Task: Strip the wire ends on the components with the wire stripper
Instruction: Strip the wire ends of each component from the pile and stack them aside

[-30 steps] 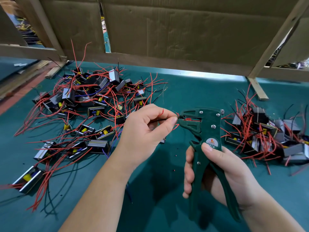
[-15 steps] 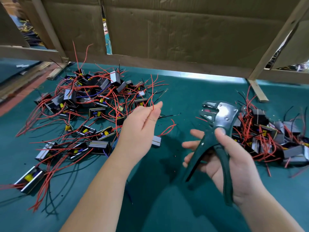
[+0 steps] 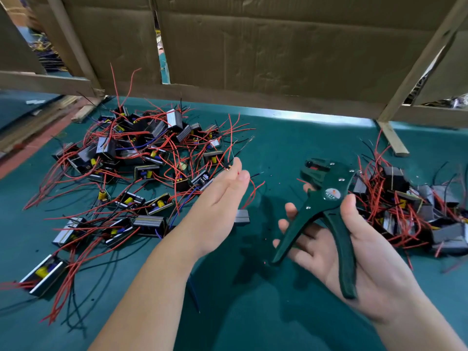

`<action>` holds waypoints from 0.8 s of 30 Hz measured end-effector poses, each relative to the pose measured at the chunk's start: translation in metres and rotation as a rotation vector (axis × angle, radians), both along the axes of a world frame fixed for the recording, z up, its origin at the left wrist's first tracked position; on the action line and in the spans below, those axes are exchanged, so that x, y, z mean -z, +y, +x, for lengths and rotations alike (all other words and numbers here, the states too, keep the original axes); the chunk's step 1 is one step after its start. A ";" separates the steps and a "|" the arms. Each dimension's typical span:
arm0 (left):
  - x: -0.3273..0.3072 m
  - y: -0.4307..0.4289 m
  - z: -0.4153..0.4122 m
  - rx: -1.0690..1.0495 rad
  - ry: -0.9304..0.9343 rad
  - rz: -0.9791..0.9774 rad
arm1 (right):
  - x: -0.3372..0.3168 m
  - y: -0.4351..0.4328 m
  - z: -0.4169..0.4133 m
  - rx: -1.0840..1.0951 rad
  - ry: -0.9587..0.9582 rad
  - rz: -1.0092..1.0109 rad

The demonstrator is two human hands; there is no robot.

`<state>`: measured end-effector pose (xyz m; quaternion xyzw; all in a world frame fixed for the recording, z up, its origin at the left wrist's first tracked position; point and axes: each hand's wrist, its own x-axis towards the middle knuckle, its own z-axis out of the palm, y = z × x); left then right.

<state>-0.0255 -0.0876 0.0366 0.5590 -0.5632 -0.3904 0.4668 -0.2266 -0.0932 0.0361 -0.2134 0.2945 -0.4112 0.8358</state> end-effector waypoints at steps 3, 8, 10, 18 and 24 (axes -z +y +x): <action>0.001 0.000 -0.001 0.048 0.016 -0.008 | 0.002 -0.004 -0.002 0.011 0.021 -0.013; 0.002 -0.002 0.001 0.087 -0.016 -0.089 | 0.004 -0.007 -0.001 0.045 0.159 -0.071; 0.002 -0.001 0.002 0.124 0.010 -0.089 | 0.004 -0.008 0.000 0.035 0.232 -0.099; -0.001 0.000 0.002 0.088 0.069 -0.121 | 0.009 0.001 0.005 -0.316 0.261 -0.151; -0.004 -0.001 0.008 0.003 0.029 -0.242 | 0.001 0.005 0.002 -0.435 0.089 -0.236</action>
